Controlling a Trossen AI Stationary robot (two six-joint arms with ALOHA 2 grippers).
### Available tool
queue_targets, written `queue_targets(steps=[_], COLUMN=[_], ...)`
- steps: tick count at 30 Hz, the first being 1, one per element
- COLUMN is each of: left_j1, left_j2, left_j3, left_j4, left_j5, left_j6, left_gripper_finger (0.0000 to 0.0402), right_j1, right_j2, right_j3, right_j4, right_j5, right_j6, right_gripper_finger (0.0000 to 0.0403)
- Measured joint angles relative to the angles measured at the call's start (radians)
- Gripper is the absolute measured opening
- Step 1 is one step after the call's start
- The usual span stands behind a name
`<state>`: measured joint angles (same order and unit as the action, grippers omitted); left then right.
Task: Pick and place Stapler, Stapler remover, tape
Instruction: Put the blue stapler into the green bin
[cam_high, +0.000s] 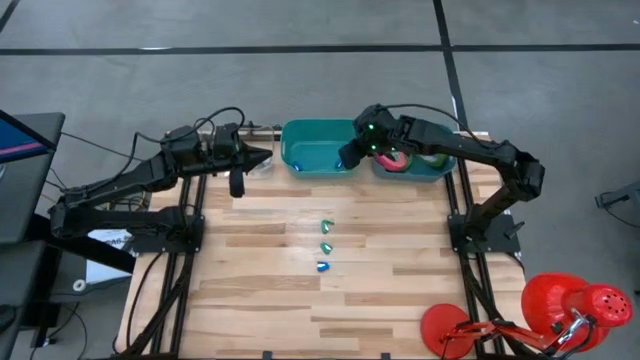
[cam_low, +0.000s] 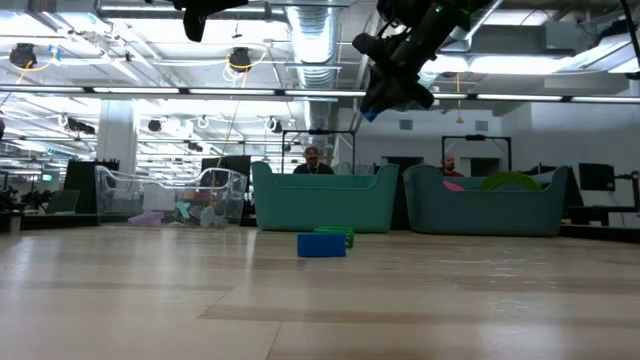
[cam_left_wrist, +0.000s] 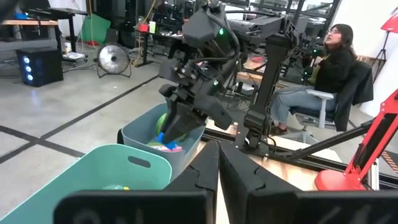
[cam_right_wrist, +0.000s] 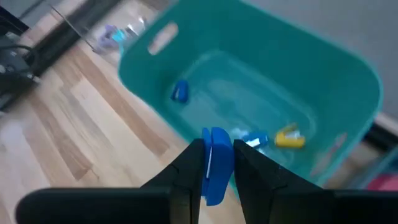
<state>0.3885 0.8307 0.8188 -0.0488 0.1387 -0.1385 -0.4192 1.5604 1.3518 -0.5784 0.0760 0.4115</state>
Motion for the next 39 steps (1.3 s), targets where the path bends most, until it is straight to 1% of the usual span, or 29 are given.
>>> queue_targets(steps=[2,7,16,21,25,31,35,39], left_j1=[0.0,0.0,0.0,0.0,0.0,0.0,0.0,0.0], left_j2=[0.0,0.0,0.0,0.0,0.0,0.0,0.0,0.0], left_j3=[0.0,0.0,0.0,0.0,0.0,0.0,0.0,0.0], left_j4=[0.004,0.006,0.006,0.007,0.007,0.007,0.007,0.007], left_j5=[0.0,0.0,-0.002,-0.003,-0.003,-0.003,-0.003,-0.003], left_j6=[-0.002,-0.051,-0.053,-0.053,-0.053,-0.053,-0.053,-0.054], left_gripper_finger=[0.0005,0.0004,0.0004,0.0004,0.0004,0.0004,0.0004,0.0004], right_j1=[-0.011,-0.056,-0.142,-0.167,-0.167,-0.163,-0.163,-0.161], right_j2=[0.0,0.001,0.001,0.003,0.046,0.165,0.242,0.292], right_j3=[0.001,0.037,0.09,0.092,0.093,0.093,0.093,0.093], right_j4=[0.03,0.042,0.043,0.042,0.065,0.109,0.106,0.104], right_j5=[-0.001,-0.007,-0.031,-0.035,-0.039,-0.052,-0.054,-0.073], right_j6=[-0.02,-0.071,-0.197,-0.213,-0.232,-0.237,-0.236,-0.235], right_gripper_finger=[0.0068,0.0064,0.0063,0.0063,0.0063,0.0063,0.0063,0.0062])
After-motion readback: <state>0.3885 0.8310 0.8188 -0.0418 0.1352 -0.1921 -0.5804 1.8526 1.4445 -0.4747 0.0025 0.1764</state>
